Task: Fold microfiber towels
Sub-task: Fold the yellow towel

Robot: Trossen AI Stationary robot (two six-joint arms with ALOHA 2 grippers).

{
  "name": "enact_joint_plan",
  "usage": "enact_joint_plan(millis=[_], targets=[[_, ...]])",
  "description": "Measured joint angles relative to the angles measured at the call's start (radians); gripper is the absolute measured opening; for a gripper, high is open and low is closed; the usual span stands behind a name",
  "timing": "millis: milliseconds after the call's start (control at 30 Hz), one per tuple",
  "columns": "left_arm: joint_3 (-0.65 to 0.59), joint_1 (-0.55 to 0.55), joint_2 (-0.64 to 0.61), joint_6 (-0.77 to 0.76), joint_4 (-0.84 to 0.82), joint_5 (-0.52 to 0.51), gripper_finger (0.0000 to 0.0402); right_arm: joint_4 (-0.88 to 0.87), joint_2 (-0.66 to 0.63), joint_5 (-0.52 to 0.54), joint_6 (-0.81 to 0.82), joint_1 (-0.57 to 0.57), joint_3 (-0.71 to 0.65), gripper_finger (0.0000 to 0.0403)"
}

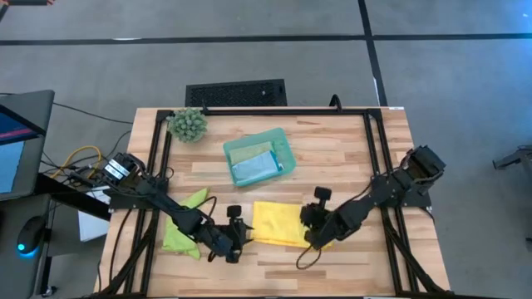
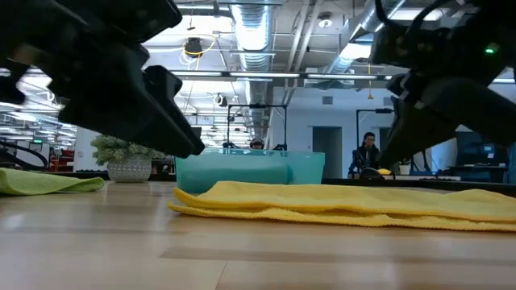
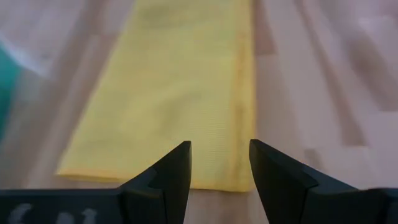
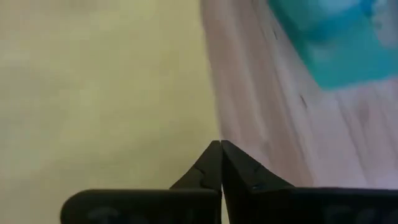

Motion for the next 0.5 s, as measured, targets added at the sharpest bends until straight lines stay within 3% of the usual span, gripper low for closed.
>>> enact_joint_plan(millis=[167, 300, 500], targets=[[0.0, -0.001, 0.0, 0.022, -0.024, 0.099, 0.0155, 0.217, 0.002, 0.163, -0.029, 0.058, -0.054, 0.003], [0.0, -0.006, 0.0, 0.126, -0.077, 0.096, 0.0155, 0.229, 0.002, 0.243, -0.024, 0.098, -0.067, 0.0023], [0.0, 0.0, 0.012, 0.156, -0.066, 0.071, 0.0155, 0.233, 0.002, 0.329, 0.009, 0.119, -0.077, 0.0015]])
